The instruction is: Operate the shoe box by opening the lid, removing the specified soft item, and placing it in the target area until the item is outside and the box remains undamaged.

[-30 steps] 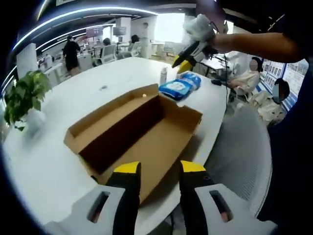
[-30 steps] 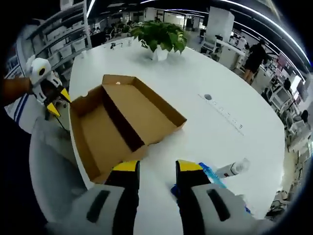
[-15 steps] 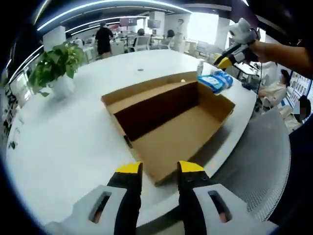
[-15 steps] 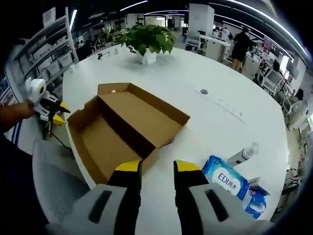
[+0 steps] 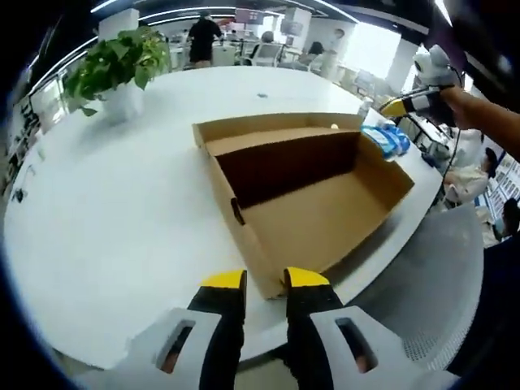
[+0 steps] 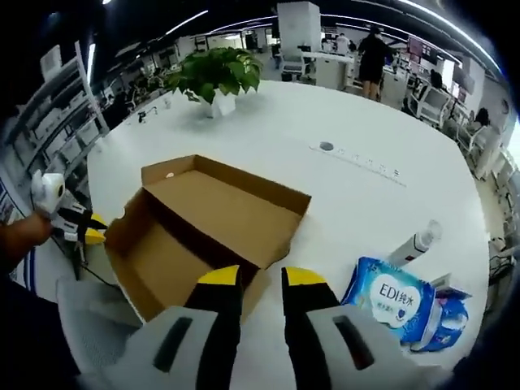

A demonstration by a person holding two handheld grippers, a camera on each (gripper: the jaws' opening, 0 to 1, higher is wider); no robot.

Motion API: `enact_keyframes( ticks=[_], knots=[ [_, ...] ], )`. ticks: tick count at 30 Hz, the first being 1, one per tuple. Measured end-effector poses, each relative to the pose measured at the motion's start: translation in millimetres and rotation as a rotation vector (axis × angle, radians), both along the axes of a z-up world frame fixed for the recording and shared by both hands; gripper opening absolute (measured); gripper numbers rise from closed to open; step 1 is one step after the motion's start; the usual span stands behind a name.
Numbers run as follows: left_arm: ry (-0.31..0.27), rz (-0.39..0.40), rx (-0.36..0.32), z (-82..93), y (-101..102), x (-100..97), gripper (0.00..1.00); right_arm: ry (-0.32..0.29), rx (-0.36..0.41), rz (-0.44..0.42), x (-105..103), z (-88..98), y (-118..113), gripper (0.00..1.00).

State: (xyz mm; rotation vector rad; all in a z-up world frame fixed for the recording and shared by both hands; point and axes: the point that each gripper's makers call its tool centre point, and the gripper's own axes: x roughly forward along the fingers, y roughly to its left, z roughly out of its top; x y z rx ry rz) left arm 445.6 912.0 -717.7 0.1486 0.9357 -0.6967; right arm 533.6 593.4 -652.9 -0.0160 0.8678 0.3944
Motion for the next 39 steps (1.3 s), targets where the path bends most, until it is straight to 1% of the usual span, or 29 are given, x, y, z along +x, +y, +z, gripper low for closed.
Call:
enact_keyframes(
  ticks=[1, 2, 4, 7, 11, 16, 19, 21, 23, 24, 26, 29, 32, 33, 37, 39],
  knots=[
    [0.007, 0.002, -0.010, -0.3, -1.1, -0.7, 0.11, -0.001, 0.009, -0.008, 3.3, -0.1, -0.7, 0.14],
    [0.018, -0.001, -0.022, -0.6, -3.1, -2.3, 0.07, 0.000, 0.005, -0.006, 6.1, -1.2, -2.2, 0.13],
    [0.014, 0.002, -0.018, -1.4, -3.7, -1.8, 0.07, 0.011, -0.004, 0.000, 11.7, -4.4, -3.5, 0.13],
    [0.026, 0.014, -0.021, -2.7, -3.3, -1.4, 0.07, 0.018, -0.010, 0.011, 20.0, -7.4, -3.2, 0.13],
    [0.039, 0.025, -0.025, -3.7, -2.9, -1.1, 0.07, 0.027, 0.006, 0.003, 31.3, -12.8, -5.1, 0.13],
    [0.040, 0.026, -0.013, -3.8, -3.1, -1.7, 0.07, 0.031, 0.029, -0.041, 47.8, -16.9, -9.9, 0.15],
    [0.043, 0.028, -0.017, -3.9, -2.9, -1.5, 0.07, 0.033, 0.027, -0.073, 61.5, -20.1, -17.6, 0.16],
    [0.043, 0.029, -0.018, -4.0, -2.8, -1.3, 0.07, 0.046, 0.046, -0.104, 72.1, -22.1, -22.3, 0.14],
    [0.039, 0.028, -0.020, -4.1, -3.1, -1.1, 0.07, 0.053, 0.048, -0.115, 81.5, -23.3, -24.0, 0.11],
    [0.037, 0.028, -0.023, -3.9, -3.1, -1.1, 0.07, 0.064, 0.048, -0.121, 84.9, -25.5, -24.4, 0.09],
    [0.032, 0.029, -0.030, -3.7, -2.8, -1.4, 0.07, 0.110, 0.059, -0.125, 90.3, -33.9, -21.7, 0.09],
    [0.026, 0.035, -0.035, -4.1, -2.8, -1.2, 0.07, 0.175, 0.027, -0.095, 93.0, -48.4, -15.6, 0.11],
    [0.028, 0.038, -0.033, -4.3, -3.0, -1.1, 0.07, 0.202, -0.016, -0.071, 99.1, -60.3, -12.2, 0.12],
    [0.029, 0.039, -0.031, -4.3, -3.1, -1.1, 0.07, 0.198, -0.017, -0.070, 101.8, -61.0, -10.5, 0.13],
    [0.028, 0.048, -0.029, -4.9, -2.8, -1.0, 0.07, 0.276, -0.044, -0.045, 97.8, -76.5, -7.3, 0.13],
    [0.024, 0.046, -0.027, -4.9, -2.9, -1.1, 0.07, 0.330, -0.066, -0.033, 93.0, -85.9, -7.9, 0.13]
  ],
)
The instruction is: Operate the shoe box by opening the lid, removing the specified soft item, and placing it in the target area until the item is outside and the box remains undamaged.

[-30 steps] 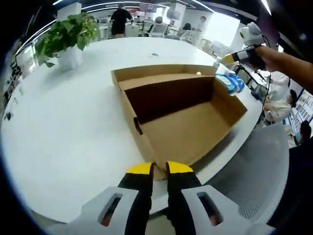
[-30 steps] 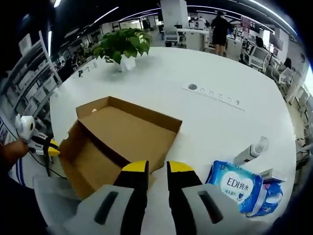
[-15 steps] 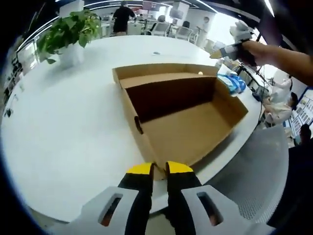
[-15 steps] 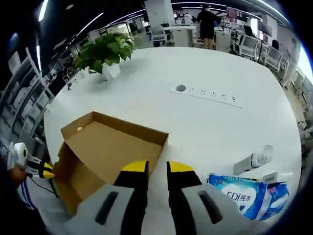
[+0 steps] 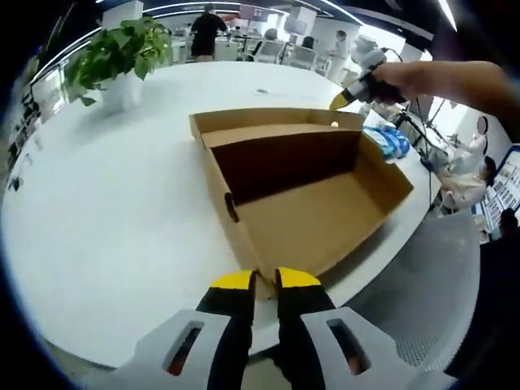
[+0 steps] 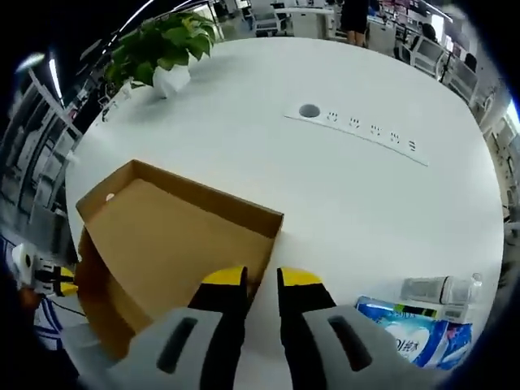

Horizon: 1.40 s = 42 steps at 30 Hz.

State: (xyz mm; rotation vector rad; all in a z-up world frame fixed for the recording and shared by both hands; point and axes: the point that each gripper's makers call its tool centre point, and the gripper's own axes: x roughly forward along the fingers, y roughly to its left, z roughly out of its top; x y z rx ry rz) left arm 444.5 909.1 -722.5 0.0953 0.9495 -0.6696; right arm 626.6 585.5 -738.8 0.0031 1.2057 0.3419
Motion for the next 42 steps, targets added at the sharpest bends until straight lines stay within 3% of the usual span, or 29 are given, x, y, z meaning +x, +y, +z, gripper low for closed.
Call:
enact_keyframes(
  ticks=[4, 9, 13, 18, 32, 37, 42],
  knots=[
    [0.001, -0.002, 0.000, 0.5, -0.2, 0.1, 0.07, 0.017, 0.005, 0.001, 2.1, -6.9, 2.2, 0.13],
    [0.002, 0.000, -0.002, 0.4, -0.4, 1.1, 0.07, 0.062, 0.025, -0.008, -3.8, -11.9, 5.2, 0.03],
    [0.002, 0.002, 0.002, -0.4, -0.2, 1.6, 0.07, 0.048, 0.011, -0.006, -2.0, -8.5, 3.9, 0.01],
    [0.004, 0.001, 0.005, -0.6, -2.0, 1.3, 0.07, -0.037, 0.013, 0.017, 2.7, 7.2, 6.4, 0.01],
    [0.005, 0.008, 0.014, -0.8, -2.5, 1.4, 0.07, -0.175, 0.016, 0.055, -2.1, 42.3, 6.7, 0.00],
    [0.004, 0.011, 0.016, -1.4, -3.0, 0.7, 0.07, -0.298, 0.001, 0.106, -2.7, 56.7, 9.3, 0.00],
    [0.001, 0.008, 0.026, -0.8, -3.0, -0.7, 0.07, -0.358, -0.005, 0.117, -7.4, 64.8, 9.0, 0.00]
  ],
)
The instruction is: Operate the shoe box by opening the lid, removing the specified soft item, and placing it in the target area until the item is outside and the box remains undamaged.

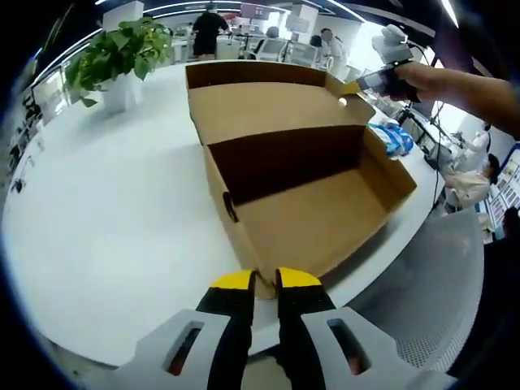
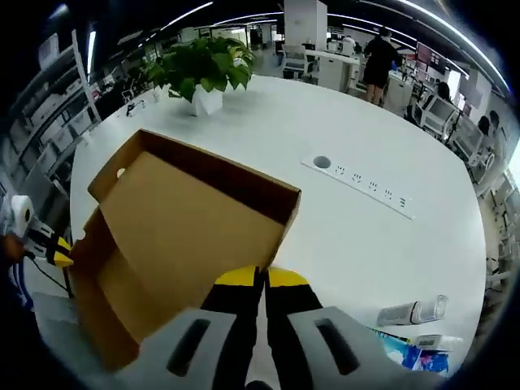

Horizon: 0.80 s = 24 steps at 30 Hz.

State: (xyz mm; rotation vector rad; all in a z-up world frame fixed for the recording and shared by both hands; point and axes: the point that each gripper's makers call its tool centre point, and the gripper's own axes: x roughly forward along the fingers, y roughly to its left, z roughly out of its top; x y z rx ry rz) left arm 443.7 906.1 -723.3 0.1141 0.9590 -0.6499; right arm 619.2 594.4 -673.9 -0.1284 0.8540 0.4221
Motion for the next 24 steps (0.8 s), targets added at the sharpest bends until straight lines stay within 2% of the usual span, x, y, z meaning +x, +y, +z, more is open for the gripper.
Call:
enact_keyframes(
  ticks=[10, 20, 22, 24],
  knots=[
    [0.001, 0.005, -0.001, -0.3, -0.8, 1.2, 0.07, -0.033, 0.026, 0.009, -4.4, 21.0, 1.2, 0.00],
    [-0.003, 0.010, -0.002, -0.2, -1.7, 0.2, 0.07, -0.062, 0.032, 0.013, -21.4, 36.5, 2.7, 0.00],
    [-0.004, 0.015, -0.005, 0.2, -1.8, 0.2, 0.07, -0.089, 0.031, 0.014, -23.8, 39.1, 2.5, 0.00],
    [-0.008, 0.017, -0.005, -0.1, -1.7, 0.5, 0.07, -0.151, 0.004, 0.029, -26.8, 42.1, 4.3, 0.00]
  ],
)
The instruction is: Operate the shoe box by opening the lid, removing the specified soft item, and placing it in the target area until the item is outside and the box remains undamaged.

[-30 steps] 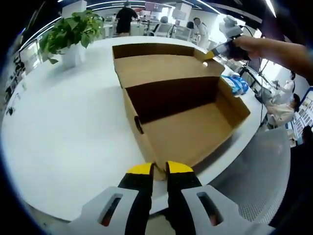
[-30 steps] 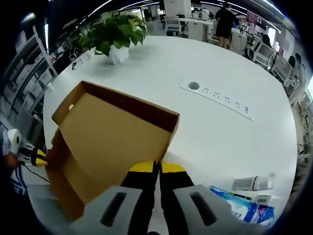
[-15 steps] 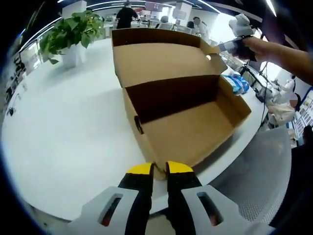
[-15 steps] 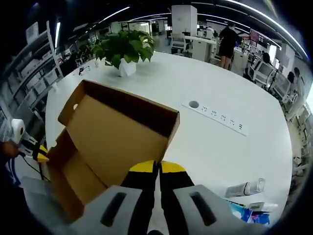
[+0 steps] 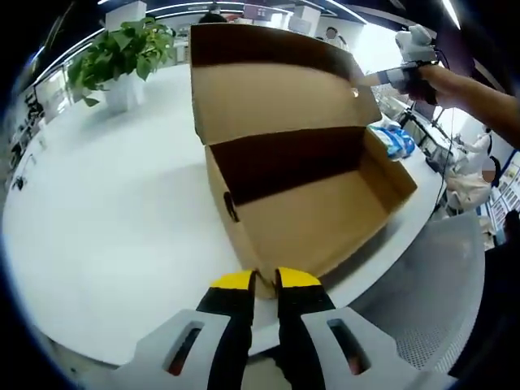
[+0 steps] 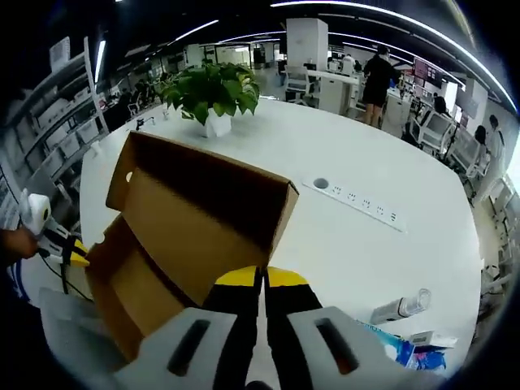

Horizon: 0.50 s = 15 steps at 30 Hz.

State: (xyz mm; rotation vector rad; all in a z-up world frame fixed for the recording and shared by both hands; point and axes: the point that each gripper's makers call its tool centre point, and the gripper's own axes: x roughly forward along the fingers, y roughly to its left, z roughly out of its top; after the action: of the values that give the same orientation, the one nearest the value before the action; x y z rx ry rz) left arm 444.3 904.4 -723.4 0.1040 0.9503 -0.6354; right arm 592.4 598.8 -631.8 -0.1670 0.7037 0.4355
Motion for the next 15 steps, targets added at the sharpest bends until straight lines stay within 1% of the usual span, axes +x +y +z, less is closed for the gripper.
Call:
enact_keyframes(
  ticks=[1, 4, 9, 15],
  knots=[
    [-0.001, 0.002, -0.001, 0.3, -0.2, 0.2, 0.07, 0.000, -0.009, -0.004, -3.1, -2.0, -0.7, 0.00],
    [0.000, 0.004, -0.002, 0.2, -0.4, -0.1, 0.07, -0.018, 0.010, -0.023, -8.1, -0.4, -2.2, 0.00],
    [-0.007, 0.011, -0.004, 0.3, -0.3, 0.0, 0.07, -0.064, 0.019, -0.010, -19.0, 5.3, -0.6, 0.00],
    [-0.009, 0.012, 0.000, -0.2, -0.4, 0.9, 0.07, -0.076, 0.029, -0.030, -30.0, 10.0, 0.2, 0.00]
  ],
)
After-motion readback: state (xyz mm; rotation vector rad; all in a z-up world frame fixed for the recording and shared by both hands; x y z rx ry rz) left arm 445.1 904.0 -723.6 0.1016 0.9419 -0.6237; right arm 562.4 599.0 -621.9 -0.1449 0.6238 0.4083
